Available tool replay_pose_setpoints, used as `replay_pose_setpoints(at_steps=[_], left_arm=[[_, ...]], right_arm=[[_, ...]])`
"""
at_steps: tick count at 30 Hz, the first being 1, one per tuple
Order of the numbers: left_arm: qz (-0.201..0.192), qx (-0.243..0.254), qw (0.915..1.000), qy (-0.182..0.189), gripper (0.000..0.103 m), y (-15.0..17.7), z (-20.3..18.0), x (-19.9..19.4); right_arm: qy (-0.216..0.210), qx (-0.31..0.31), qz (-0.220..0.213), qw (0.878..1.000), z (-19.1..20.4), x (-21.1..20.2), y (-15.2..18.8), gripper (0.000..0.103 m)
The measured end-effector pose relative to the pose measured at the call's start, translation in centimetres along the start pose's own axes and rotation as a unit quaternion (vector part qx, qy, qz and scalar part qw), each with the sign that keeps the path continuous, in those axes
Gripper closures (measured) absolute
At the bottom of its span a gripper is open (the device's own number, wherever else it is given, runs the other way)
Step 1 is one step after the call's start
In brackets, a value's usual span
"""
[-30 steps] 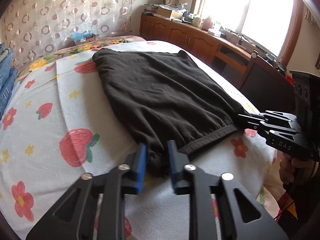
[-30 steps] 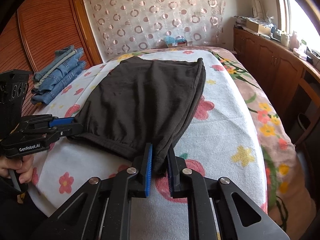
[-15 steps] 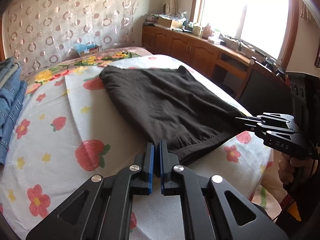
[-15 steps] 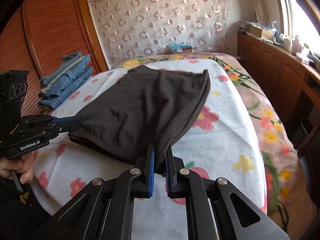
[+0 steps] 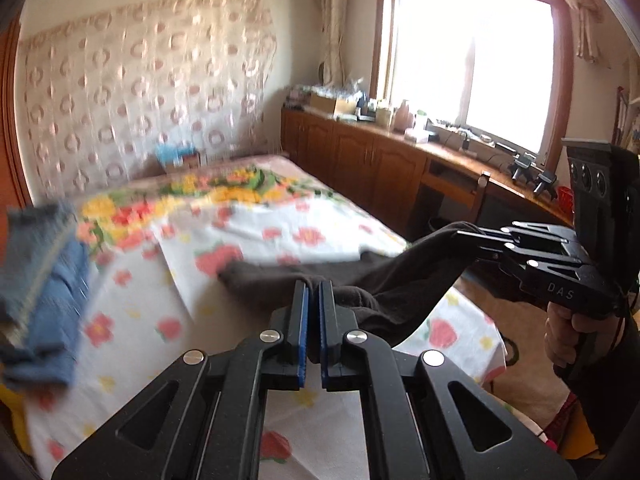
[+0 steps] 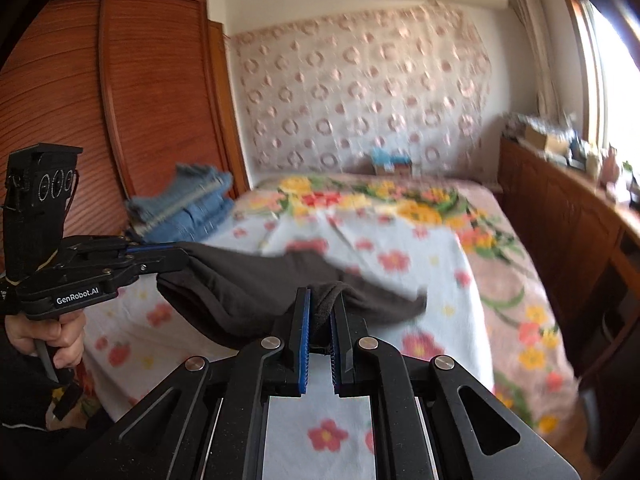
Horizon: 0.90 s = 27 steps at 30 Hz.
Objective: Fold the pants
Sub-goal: 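Lift the pants' hem end with both tools and swing it over the pants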
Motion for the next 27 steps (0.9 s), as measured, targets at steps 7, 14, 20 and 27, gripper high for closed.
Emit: replay_pose_setpoints(at_steps=[7, 14, 20, 27], left_arm=[[-0.045, 0.011, 0.9983, -0.034, 0.098, -6.3, 2.4, -3.5], [-0.061, 0.009, 0.993, -0.1, 0.098, -10.7, 8.1, -3.0], [-0.084, 0.004, 0.9857, -0.146, 0.098, -14.1, 12.2, -3.4], [-0.053, 0.004, 0.9882, -0.144, 0.098, -10.1, 12.6, -3.2]], right_arm=[[-0.016, -0.028, -0.051, 0.998, 1.3, -0.7, -6.7, 0.095], [-0.014, -0.054, -0.059, 0.997, 2.0, 4.8, -11.5, 0.095], [-0.007, -0.05, -0.071, 0.996, 2.9, 10.1, -15.2, 0.095], [-0.024, -0.054, -0.046, 0.997, 2.8, 10.8, -10.3, 0.095]])
Point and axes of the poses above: each gripper's, at about its wrist camera, not at the fingertips, and x roughly the way its jaws point, z to its left, y to its underside, the point moved 7 cm from there along x, roughly the way its jaws point, and after that the axes turned 7 degrees about y, right-handed, at the moved point
